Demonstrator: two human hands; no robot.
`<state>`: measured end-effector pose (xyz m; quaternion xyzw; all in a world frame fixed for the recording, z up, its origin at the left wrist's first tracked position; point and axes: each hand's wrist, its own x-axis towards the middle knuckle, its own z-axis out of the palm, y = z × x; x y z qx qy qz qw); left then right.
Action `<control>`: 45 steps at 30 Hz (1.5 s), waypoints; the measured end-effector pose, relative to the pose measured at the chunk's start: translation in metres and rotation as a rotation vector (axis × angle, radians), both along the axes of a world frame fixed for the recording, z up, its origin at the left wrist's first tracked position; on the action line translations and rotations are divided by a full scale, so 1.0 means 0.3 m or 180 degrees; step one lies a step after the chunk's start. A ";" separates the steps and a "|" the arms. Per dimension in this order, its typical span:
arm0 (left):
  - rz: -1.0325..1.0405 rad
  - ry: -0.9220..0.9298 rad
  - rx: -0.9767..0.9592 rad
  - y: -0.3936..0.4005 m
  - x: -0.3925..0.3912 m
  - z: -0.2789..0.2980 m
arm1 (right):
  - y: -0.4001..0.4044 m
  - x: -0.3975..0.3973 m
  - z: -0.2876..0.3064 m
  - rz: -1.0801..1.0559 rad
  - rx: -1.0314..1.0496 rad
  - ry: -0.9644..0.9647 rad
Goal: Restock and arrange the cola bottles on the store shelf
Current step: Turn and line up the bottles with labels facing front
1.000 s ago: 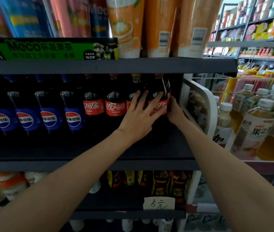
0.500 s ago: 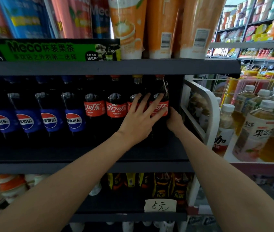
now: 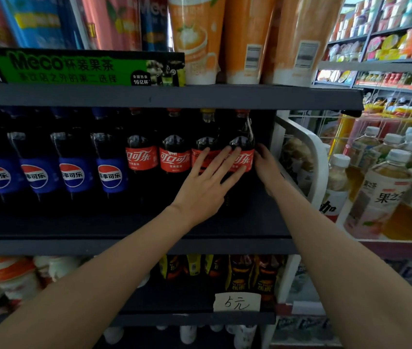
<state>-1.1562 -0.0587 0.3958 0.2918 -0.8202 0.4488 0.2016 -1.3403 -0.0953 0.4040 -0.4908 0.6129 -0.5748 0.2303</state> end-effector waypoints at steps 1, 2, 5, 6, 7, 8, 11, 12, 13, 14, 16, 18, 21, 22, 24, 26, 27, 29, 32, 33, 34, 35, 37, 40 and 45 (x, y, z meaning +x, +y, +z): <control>-0.0013 -0.0035 -0.0041 -0.003 0.002 0.000 | -0.047 -0.032 -0.018 0.0015 -0.0072 0.0078; -0.0015 -0.0075 -0.0075 -0.006 0.003 -0.003 | -0.087 -0.062 -0.037 0.0018 -0.0096 0.0177; 0.0022 -0.0166 -0.0100 -0.015 0.005 -0.023 | -0.051 -0.046 -0.029 0.0105 0.0091 0.0420; 0.0027 -0.0172 -0.0089 -0.020 0.007 -0.027 | -0.007 -0.017 -0.010 0.0141 0.0173 0.0442; 0.0032 -0.0174 -0.0091 -0.025 0.008 -0.030 | 0.004 -0.006 -0.013 0.0191 0.0263 0.0375; 0.0036 -0.0172 -0.0109 -0.030 0.008 -0.031 | 0.008 -0.002 -0.023 0.0236 0.0326 0.0266; 0.0016 -0.0161 -0.0148 -0.040 0.006 -0.032 | -0.020 -0.005 -0.065 0.0331 0.0321 0.0057; 0.0014 -0.0168 -0.0152 -0.042 0.006 -0.033 | -0.047 -0.015 -0.085 0.0366 0.0274 -0.0062; 0.0013 -0.0174 -0.0152 -0.045 0.005 -0.034 | -0.076 -0.030 -0.111 0.0425 0.0237 -0.0158; 0.0009 -0.0176 -0.0150 -0.048 0.005 -0.034 | -0.118 -0.054 -0.146 0.0476 0.0213 -0.0206; 0.0005 -0.0187 -0.0142 -0.053 0.004 -0.031 | -0.158 -0.082 -0.178 0.0519 0.0219 -0.0245; 0.0025 -0.0211 -0.0133 -0.059 0.003 -0.028 | -0.144 -0.067 -0.157 0.0553 0.0256 -0.0420; 0.0027 -0.0183 -0.0113 -0.066 0.003 -0.027 | -0.100 -0.021 -0.099 0.0559 0.0280 -0.0766; 0.0018 -0.0160 -0.0084 -0.066 0.004 -0.029 | -0.105 -0.020 -0.100 0.0568 0.0290 -0.0994; -0.0001 -0.0124 -0.0039 -0.065 0.009 -0.039 | -0.106 -0.017 -0.105 0.0486 0.0315 -0.1166; -0.0005 -0.0110 0.0015 -0.061 0.015 -0.046 | -0.105 -0.016 -0.115 0.0402 0.0380 -0.0889; -0.0015 -0.0097 0.0047 -0.059 0.017 -0.048 | -0.105 -0.021 -0.124 0.0357 0.0398 -0.0621; -0.0031 -0.0085 0.0095 -0.053 0.024 -0.052 | -0.089 -0.022 -0.122 0.0329 0.0399 -0.0316; 0.0039 -0.0206 0.0225 -0.038 0.044 -0.065 | -0.036 -0.013 -0.089 0.0086 0.0267 -0.0206; 0.0082 -0.0264 0.0274 -0.032 0.053 -0.068 | -0.014 -0.013 -0.076 0.0013 0.0209 -0.0200; 0.0126 -0.0326 0.0317 -0.026 0.063 -0.069 | 0.010 -0.012 -0.066 -0.0015 0.0163 -0.0253; 0.0161 -0.0388 0.0344 -0.022 0.073 -0.069 | 0.038 -0.009 -0.057 0.0029 0.0142 -0.0404; 0.0213 -0.0485 0.0416 -0.015 0.095 -0.068 | 0.097 0.015 -0.036 0.0208 0.0078 -0.0795; 0.0180 -0.0630 0.0648 0.004 0.122 -0.069 | 0.167 0.058 -0.016 0.0310 0.0011 -0.0891; 0.0154 -0.0608 0.1268 0.032 0.167 -0.108 | 0.240 0.127 -0.050 0.0037 0.0404 0.0042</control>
